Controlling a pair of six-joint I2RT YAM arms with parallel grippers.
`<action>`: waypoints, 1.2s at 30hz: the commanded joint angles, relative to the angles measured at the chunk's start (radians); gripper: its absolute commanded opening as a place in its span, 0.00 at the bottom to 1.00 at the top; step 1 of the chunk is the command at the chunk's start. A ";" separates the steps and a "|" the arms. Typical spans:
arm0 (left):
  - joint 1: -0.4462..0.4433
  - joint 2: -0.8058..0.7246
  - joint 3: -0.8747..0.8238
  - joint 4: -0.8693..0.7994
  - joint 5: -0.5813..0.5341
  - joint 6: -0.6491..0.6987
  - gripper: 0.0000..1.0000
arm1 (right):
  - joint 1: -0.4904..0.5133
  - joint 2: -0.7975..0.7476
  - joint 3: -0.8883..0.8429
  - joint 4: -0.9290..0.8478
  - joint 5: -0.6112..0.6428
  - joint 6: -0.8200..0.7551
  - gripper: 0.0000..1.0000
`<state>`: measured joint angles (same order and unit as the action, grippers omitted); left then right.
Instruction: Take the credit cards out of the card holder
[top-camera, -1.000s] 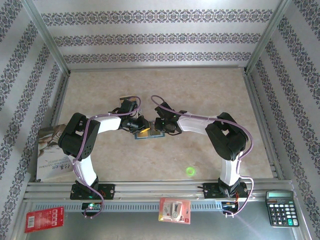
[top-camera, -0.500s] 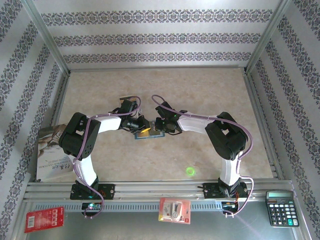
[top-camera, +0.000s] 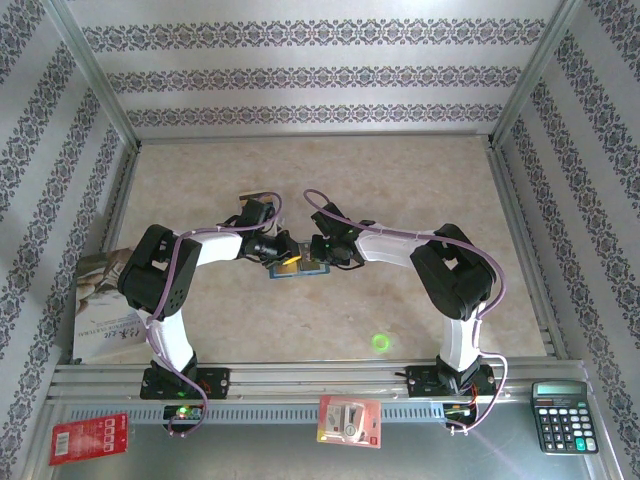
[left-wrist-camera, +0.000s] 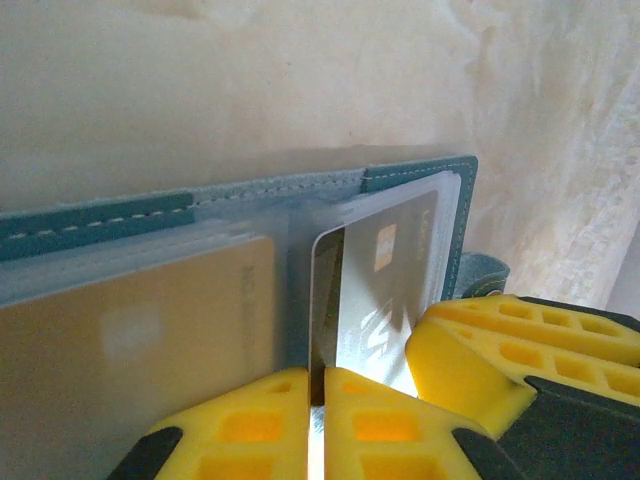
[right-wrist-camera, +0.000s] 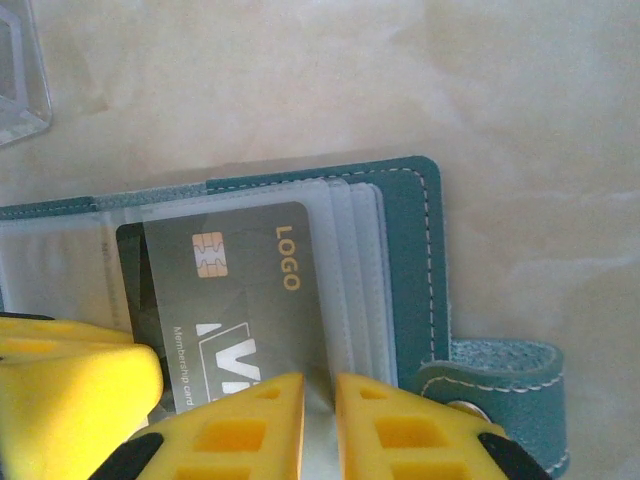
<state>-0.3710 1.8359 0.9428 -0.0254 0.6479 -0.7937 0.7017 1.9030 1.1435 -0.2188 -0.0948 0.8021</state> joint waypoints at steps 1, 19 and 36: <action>0.016 -0.005 -0.010 -0.008 0.012 0.015 0.07 | -0.010 0.024 -0.003 -0.027 0.011 0.001 0.17; 0.060 -0.056 -0.065 -0.026 0.015 0.037 0.05 | 0.000 -0.058 0.012 0.023 -0.065 -0.021 0.19; 0.061 -0.053 -0.064 -0.023 0.015 0.029 0.11 | 0.005 0.075 0.081 -0.037 -0.096 -0.003 0.24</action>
<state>-0.3202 1.7885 0.8894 -0.0364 0.6586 -0.7677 0.6983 1.9499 1.2022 -0.2279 -0.1574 0.7986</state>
